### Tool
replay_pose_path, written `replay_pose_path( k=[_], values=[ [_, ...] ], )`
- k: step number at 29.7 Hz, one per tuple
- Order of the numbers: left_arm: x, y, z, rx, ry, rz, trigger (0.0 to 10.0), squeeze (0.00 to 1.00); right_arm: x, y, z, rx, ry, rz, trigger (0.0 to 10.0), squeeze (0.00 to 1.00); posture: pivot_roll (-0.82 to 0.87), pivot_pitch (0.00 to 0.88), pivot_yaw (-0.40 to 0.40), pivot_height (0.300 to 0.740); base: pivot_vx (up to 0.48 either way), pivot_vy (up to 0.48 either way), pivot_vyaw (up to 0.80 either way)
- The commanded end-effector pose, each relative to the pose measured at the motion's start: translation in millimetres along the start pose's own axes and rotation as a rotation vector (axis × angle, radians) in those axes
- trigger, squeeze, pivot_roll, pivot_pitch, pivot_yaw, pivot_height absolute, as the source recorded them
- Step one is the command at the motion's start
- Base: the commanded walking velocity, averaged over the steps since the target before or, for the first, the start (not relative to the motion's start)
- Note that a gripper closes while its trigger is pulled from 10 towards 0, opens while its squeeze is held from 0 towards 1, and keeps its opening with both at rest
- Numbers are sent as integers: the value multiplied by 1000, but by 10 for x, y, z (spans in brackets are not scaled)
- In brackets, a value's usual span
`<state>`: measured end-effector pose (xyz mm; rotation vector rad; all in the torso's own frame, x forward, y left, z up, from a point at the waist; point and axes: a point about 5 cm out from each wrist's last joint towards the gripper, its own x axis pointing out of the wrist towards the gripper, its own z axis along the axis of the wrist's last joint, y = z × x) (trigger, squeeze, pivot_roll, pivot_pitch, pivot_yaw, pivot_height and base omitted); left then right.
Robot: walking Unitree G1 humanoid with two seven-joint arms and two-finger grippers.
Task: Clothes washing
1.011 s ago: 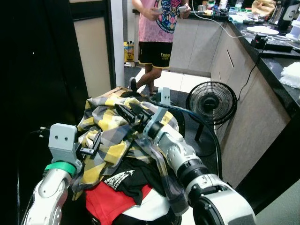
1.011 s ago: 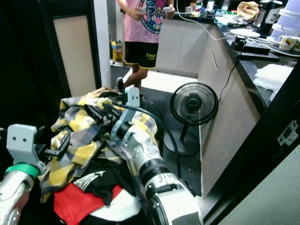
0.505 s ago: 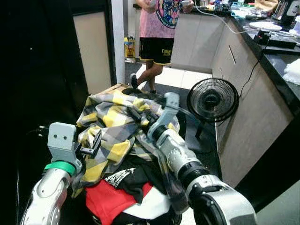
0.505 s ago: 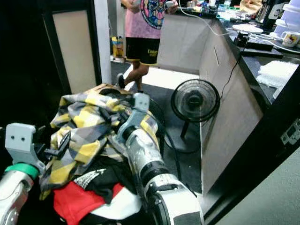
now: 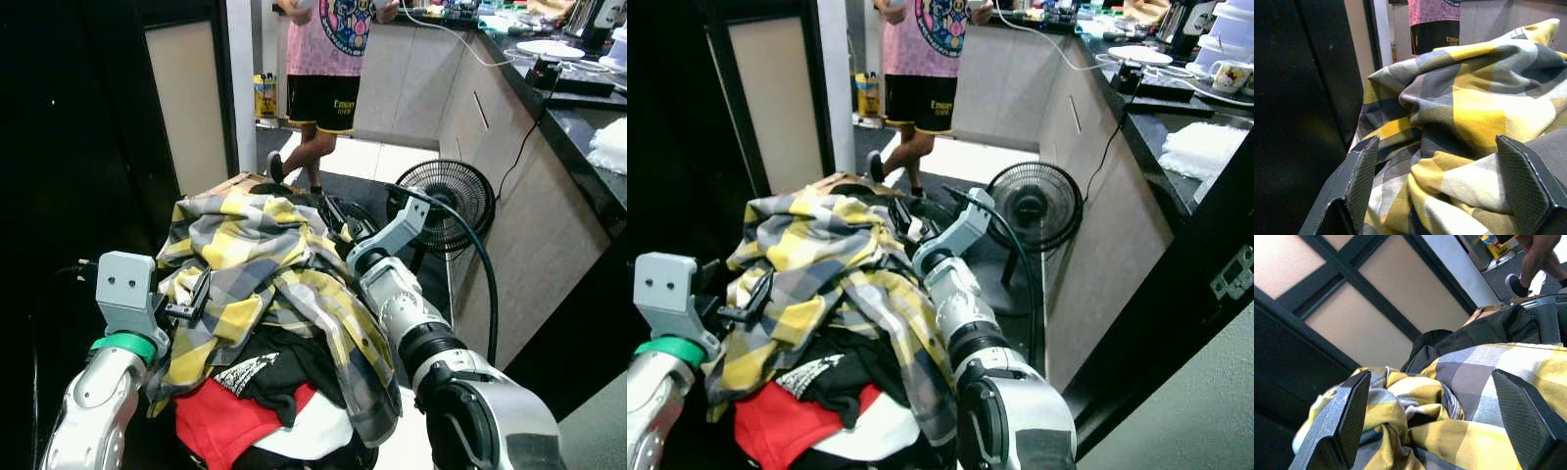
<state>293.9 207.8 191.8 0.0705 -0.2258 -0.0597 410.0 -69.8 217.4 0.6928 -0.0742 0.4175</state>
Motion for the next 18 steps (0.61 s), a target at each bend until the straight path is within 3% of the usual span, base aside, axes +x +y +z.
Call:
replay_pose_path(
  k=[1, 7, 8, 11, 18],
  values=[
    [7, -21, -58, -5, 34, -17, 10000, 0, -34, 28, -189, -66, 81, 42, 10000, 0, 121, 72, 34, 740, 0, 0, 0],
    [0, -19, -55, 0, 35, -20, 10000, 0, -71, 100, -381, -125, 168, 122, 10000, 0, 122, 75, 34, 740, 0, 0, 0],
    [-9, -15, -54, 1, 36, -17, 10000, 0, -132, 135, -563, -190, 237, 179, 10000, 0, 123, 76, 31, 740, 0, 0, 0],
    [-15, -16, -56, 1, 36, -16, 10000, 0, -188, 153, -701, -244, 282, 216, 10000, 0, 122, 76, 31, 740, 0, 0, 0],
    [-11, -33, -62, 6, 38, -23, 10000, 0, -272, 196, -879, -342, 338, 293, 10000, 0, 122, 75, 32, 740, 0, 0, 0]
  ],
)
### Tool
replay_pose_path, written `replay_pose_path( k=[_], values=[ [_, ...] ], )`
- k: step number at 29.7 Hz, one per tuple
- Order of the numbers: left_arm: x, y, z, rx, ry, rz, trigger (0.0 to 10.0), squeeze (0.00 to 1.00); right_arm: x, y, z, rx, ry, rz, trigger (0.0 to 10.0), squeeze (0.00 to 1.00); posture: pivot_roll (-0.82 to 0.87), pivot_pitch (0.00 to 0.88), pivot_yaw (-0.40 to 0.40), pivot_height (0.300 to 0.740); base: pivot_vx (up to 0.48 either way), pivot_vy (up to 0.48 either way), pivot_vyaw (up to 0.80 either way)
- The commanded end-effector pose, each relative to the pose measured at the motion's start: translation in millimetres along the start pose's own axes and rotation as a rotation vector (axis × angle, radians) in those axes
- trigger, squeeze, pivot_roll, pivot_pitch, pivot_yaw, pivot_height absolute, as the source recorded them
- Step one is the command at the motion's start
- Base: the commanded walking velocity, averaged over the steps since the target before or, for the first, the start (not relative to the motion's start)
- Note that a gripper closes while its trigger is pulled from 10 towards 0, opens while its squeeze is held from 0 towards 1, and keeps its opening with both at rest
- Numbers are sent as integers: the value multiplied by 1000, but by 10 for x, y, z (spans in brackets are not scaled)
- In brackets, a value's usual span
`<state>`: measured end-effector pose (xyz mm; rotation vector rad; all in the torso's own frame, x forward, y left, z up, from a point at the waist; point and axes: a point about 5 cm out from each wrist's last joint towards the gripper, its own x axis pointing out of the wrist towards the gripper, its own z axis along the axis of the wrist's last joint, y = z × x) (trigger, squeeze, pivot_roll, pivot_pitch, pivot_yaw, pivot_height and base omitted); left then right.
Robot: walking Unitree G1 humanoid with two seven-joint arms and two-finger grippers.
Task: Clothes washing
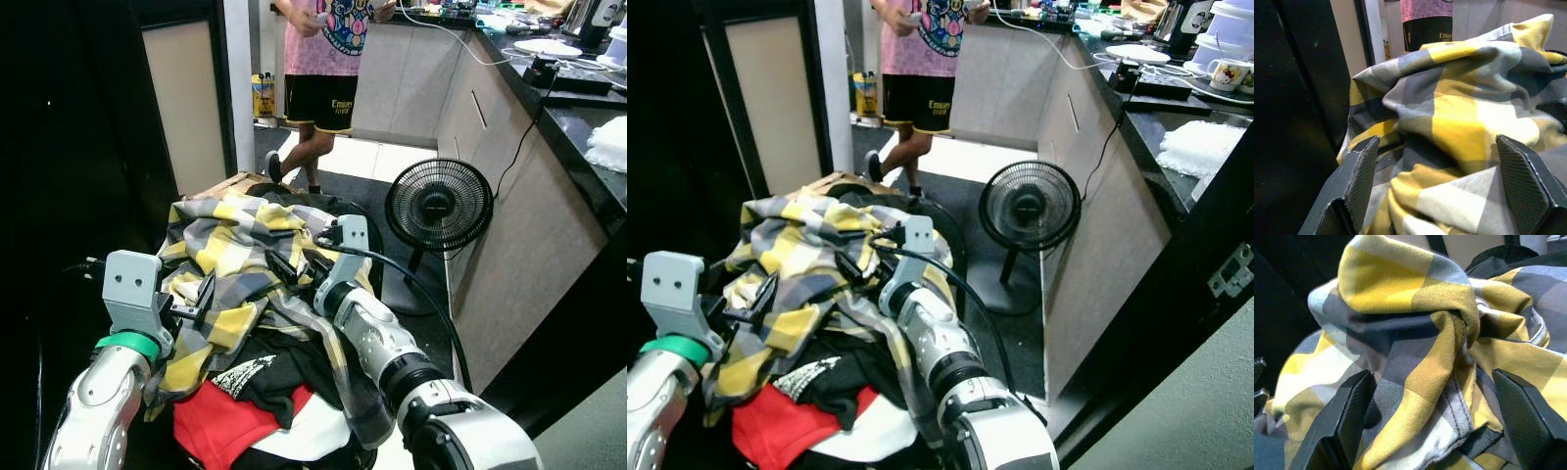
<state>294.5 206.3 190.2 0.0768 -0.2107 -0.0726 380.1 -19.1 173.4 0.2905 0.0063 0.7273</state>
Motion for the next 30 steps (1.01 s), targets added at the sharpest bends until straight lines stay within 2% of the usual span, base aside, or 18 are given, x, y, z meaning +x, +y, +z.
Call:
replay_pose_path(
  k=[1, 4, 5, 7, 8, 13, 16, 18, 24, 30],
  values=[
    [-7, -24, -45, 3, 23, -12, 10000, 0, -31, 123, -249, -22, 89, 75, 10000, 0, 122, 75, 33, 740, 0, 0, 0],
    [-3, -25, -44, 5, 24, -13, 10000, 0, -38, 160, -284, -31, 92, 103, 10000, 0, 122, 75, 34, 740, 0, 0, 0],
    [5, -23, -41, 4, 23, -13, 10000, 0, -41, 172, -285, -15, 77, 110, 2275, 0, 121, 74, 35, 740, 0, 0, 0],
    [5, -23, -41, 4, 23, -13, 10000, 0, -41, 172, -285, -15, 77, 110, 2275, 0, 121, 74, 35, 740, 0, 0, 0],
    [12, -21, -38, 2, 22, -12, 10000, 0, -41, 173, -268, 12, 54, 112, 0, 0, 121, 74, 35, 740, 0, 0, 0],
    [43, -36, -25, -2, 16, -14, 10000, 0, -35, 99, -83, 51, -64, 64, 0, 0, 119, 67, 44, 740, 0, 0, 0],
    [47, -39, -24, -2, 15, -16, 10000, 0, -35, 77, -43, 54, -83, 54, 0, 0, 119, 63, 46, 740, 0, 0, 0],
    [58, -39, -22, -2, 13, -16, 10000, 0, -38, 29, 61, 53, -129, 35, 0, 0, 119, 60, 46, 740, 0, 0, 0],
    [82, -50, -25, -3, 11, -13, 10000, 0, -65, -54, 204, 43, -186, 11, 0, 0, 116, 52, 47, 740, 0, 0, 0],
    [97, -69, -23, -7, 9, -14, 10000, 0, -95, -109, 229, 36, -195, -8, 0, 0, 115, 49, 47, 740, 0, 0, 0]
  ],
)
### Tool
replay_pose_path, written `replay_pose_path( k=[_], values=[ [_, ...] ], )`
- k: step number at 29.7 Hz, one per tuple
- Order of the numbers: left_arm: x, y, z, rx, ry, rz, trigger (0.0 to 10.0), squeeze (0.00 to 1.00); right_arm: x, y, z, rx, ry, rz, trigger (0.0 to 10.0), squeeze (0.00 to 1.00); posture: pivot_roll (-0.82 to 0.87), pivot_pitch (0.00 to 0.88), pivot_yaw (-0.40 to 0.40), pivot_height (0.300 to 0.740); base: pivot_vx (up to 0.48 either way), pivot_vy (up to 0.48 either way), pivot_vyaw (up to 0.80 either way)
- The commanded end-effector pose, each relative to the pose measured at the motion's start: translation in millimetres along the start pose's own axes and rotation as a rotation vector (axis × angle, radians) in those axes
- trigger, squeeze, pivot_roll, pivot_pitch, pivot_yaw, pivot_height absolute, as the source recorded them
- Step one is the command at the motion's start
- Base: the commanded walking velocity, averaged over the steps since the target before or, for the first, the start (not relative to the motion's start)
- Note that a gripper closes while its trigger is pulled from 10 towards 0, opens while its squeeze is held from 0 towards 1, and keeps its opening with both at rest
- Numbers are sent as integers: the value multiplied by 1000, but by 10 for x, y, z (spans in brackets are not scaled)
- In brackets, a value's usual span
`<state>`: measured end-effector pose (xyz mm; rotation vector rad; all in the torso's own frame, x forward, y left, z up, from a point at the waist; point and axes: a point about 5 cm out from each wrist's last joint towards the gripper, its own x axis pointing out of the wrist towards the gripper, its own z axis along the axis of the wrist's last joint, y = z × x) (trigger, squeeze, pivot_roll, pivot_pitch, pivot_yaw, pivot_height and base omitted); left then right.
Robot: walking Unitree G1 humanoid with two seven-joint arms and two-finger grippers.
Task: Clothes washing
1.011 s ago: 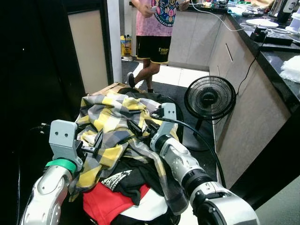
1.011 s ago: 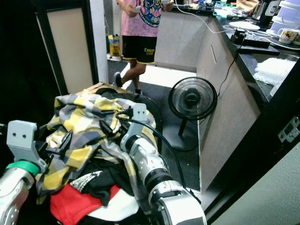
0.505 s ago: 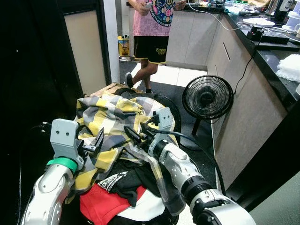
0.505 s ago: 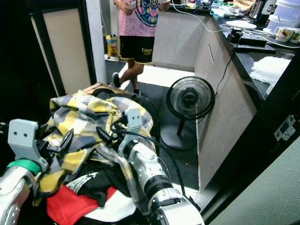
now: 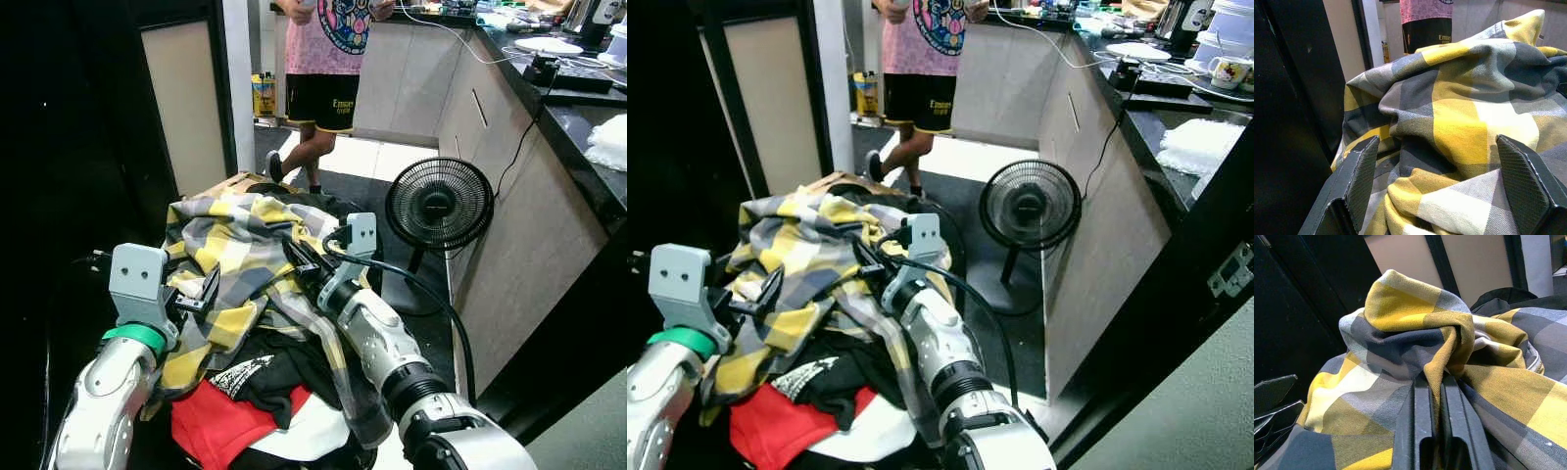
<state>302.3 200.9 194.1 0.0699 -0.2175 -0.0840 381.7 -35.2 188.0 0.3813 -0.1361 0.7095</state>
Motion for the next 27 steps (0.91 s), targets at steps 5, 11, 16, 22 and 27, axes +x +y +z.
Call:
replay_pose_path(
  k=[5, 11, 16, 22, 27],
  values=[
    [24, -51, -43, -2, 11, -7, 10000, 0, -3, -50, 134, -26, -51, -12, 0, 0, 119, 42, 45, 740, 0, 0, 0],
    [35, -18, -24, -8, 0, 8, 10000, 0, 132, 81, 757, -41, -247, 85, 0, 0, 117, 35, 45, 740, 0, 0, 0],
    [29, 5, -2, -47, -12, 34, 10000, 0, -76, -2, 1992, -71, -664, -8, 0, 0, 114, 16, 42, 740, 0, 0, 0],
    [53, -13, 69, -146, 15, 91, 10000, 0, -316, -213, 2242, -419, -578, -185, 10000, 0, 82, 0, 44, 740, 0, 0, 0],
    [144, -131, 264, -204, 0, 92, 10000, 0, -404, -287, 1950, -474, -480, -217, 10000, 0, 80, 0, 36, 740, 0, 0, -320]
  ],
)
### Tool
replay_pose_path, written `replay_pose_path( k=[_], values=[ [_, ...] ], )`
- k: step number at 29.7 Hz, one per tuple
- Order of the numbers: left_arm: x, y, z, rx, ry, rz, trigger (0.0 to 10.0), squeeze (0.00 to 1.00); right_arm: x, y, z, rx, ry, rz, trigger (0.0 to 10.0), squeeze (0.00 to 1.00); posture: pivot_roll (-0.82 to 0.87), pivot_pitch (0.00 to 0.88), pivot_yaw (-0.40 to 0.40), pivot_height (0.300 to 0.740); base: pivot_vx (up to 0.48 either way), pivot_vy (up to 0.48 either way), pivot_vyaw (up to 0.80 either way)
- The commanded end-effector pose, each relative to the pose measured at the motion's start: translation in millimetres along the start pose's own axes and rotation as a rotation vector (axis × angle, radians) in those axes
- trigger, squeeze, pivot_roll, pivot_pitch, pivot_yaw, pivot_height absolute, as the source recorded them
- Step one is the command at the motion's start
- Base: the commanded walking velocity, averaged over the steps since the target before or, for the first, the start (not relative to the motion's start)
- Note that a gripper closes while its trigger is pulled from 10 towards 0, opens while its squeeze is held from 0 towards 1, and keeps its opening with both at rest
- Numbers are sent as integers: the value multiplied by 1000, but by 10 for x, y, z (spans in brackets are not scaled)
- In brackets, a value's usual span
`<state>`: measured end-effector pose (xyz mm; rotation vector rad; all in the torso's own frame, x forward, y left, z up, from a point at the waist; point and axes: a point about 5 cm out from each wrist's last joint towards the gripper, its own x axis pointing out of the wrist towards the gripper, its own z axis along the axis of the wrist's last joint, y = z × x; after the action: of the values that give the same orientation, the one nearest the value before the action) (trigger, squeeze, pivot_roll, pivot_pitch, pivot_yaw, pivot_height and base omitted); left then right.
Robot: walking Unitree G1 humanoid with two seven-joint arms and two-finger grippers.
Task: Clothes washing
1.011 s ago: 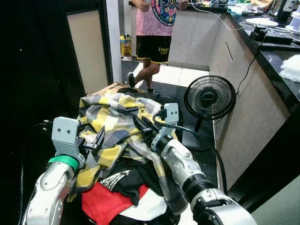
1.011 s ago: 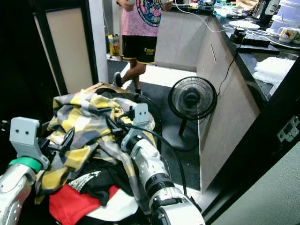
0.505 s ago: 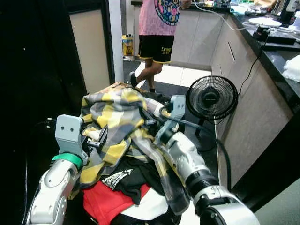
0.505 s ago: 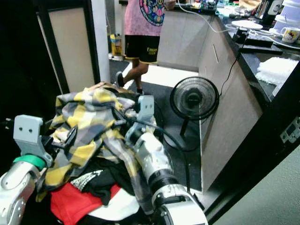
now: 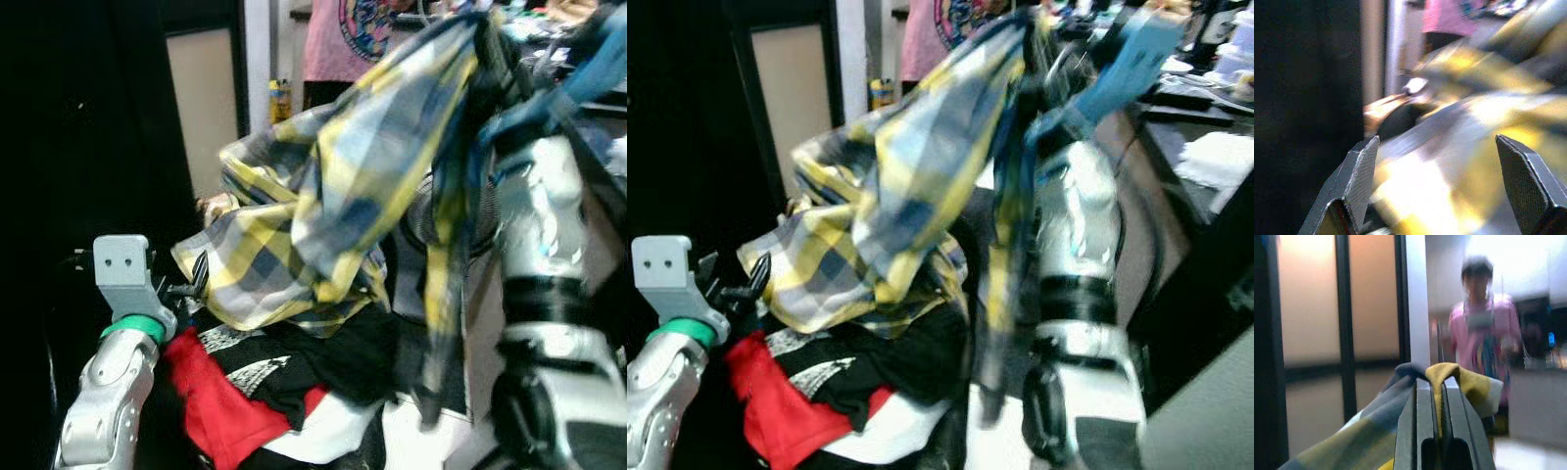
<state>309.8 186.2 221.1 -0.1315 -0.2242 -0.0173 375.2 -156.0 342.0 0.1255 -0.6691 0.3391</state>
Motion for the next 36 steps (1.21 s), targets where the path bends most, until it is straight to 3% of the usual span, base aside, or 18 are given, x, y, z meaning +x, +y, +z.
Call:
replay_pose_path(
  k=[1, 6, 15, 21, 26, 27, 30, 32, 34, 36],
  values=[
    [23, -45, 65, -28, -8, 7, 10000, 0, -23, 23, 37, -21, -2, 6, 10000, 0, 80, 0, 36, 740, 0, 0, -800],
    [83, -61, 178, -102, -39, 14, 10000, 0, -74, -9, 29, -10, -7, -33, 10000, 0, 71, 0, 39, 740, 0, 0, -800],
    [111, 6, 306, -64, -102, 23, 10000, 0, -44, -99, 160, 5, -47, -114, 10000, 0, 76, 0, 38, 740, 0, 0, -800],
    [114, -40, 271, 23, -24, 28, 10000, 0, -22, -112, 205, -4, -54, -152, 10000, 0, 90, 0, 37, 740, 0, 0, -800],
    [102, -76, 255, 39, 17, -4, 10000, 0, -3, -166, 234, -13, -57, -193, 10000, 0, 96, 0, 41, 740, 0, 0, -800],
    [101, -102, 261, 91, 12, -34, 10000, 0, -7, -159, 177, -11, -19, -195, 10000, 0, 111, 0, 48, 740, 0, 0, -800],
    [101, -114, 257, 106, 12, -45, 10000, 0, -12, -149, 139, -10, 3, -191, 10000, 0, 111, 0, 48, 740, 0, 0, -800],
    [98, -143, 248, 122, 10, -68, 10000, 0, -39, -86, 27, -8, 59, -157, 10000, 0, 112, 2, 52, 740, 0, 0, -800],
    [78, -228, 215, 160, 14, -143, 10000, 0, -140, 96, -217, 50, 179, -38, 10000, 0, 116, 3, 56, 740, 0, 0, -800],
    [66, -270, 204, 171, 13, -181, 10000, 0, -181, 142, -281, 77, 208, -8, 10000, 0, 118, 4, 59, 740, 0, 0, -800]
  ],
)
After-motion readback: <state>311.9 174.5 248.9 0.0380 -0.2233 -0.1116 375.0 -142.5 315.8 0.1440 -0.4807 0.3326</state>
